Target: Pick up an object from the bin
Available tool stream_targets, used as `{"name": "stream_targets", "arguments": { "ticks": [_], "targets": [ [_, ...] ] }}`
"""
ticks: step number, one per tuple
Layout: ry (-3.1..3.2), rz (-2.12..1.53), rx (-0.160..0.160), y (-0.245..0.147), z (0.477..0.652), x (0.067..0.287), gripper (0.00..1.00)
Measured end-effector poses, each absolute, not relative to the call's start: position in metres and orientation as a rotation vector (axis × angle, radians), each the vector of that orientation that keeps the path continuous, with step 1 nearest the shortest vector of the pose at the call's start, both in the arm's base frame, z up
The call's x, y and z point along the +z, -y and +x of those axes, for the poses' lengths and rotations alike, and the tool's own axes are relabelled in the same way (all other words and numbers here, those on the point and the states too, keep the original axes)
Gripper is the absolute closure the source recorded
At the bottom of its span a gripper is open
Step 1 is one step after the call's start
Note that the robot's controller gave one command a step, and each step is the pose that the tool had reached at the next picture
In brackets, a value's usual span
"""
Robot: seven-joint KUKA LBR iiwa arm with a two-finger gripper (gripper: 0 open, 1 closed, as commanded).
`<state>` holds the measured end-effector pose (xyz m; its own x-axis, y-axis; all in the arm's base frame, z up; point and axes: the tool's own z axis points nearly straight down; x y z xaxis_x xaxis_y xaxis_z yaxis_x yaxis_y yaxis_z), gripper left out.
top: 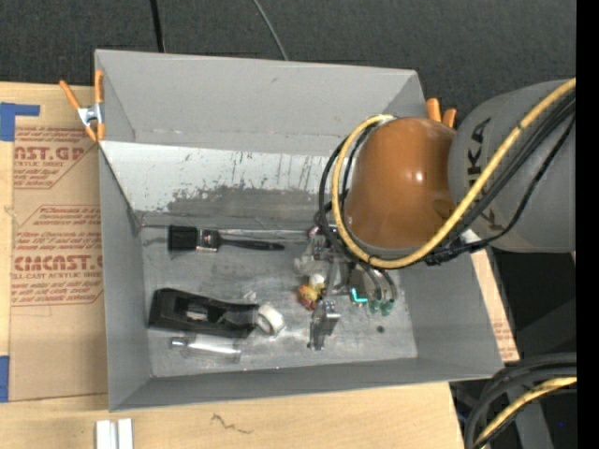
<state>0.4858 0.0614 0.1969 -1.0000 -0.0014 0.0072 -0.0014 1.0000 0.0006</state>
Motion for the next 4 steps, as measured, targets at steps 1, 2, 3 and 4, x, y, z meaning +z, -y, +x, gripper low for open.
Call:
{"name": "stream_targets", "arguments": {
  "ticks": [1,2,3,4],
  "targets": [
    [3.142,0.001,-0.002,-0.061,0.488,0.2,0.0],
    [3.14,-0.174,-0.003,-0.075,0.484,0.128,0.0],
    [3.14,-0.198,-0.002,-0.079,0.484,0.074,0.0],
    [3.095,-0.522,0.0,-0.07,0.48,0.108,0.0]
  ]
}}
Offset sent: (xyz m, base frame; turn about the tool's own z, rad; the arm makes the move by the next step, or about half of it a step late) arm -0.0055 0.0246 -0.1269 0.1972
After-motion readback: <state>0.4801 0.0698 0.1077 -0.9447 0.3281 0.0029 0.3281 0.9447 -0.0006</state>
